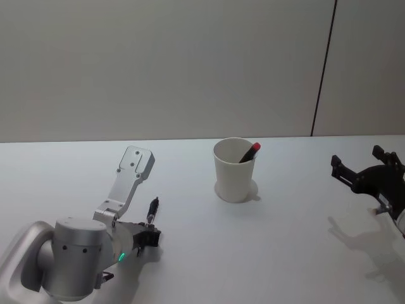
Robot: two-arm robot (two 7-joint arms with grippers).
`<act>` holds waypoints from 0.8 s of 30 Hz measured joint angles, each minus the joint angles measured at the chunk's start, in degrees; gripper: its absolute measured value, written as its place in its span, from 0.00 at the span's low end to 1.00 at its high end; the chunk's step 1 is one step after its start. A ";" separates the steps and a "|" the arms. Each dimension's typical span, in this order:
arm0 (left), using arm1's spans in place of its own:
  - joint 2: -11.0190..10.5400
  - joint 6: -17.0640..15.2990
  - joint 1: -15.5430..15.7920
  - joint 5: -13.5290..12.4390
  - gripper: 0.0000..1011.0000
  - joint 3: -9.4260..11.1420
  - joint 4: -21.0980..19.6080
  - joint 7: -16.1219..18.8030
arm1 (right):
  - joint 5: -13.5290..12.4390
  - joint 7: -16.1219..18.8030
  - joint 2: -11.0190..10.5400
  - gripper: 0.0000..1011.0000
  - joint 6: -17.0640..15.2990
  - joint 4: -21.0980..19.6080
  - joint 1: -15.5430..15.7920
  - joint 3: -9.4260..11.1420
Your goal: Place the pen into the pen holder.
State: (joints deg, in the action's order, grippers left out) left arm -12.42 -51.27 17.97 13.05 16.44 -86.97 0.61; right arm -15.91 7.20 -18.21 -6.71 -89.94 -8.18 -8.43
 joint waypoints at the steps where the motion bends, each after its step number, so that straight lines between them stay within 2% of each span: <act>1: 0.00 0.17 -0.07 -0.17 0.14 -0.03 -0.05 -0.05 | 0.00 0.00 0.00 0.99 0.00 0.00 0.00 0.00; 14: -0.32 3.96 -0.86 -1.17 0.14 -0.65 -1.38 -0.19 | 0.00 0.00 0.00 0.99 0.00 0.00 0.00 0.00; 24: -0.86 8.45 -1.53 -1.84 0.14 -1.38 -2.77 -0.42 | 0.00 0.00 0.00 0.99 0.00 0.00 0.00 0.00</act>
State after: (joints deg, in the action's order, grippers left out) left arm -13.28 -42.82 16.45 11.21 15.06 -89.74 0.19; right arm -15.91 7.20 -18.21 -6.71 -89.93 -8.19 -8.43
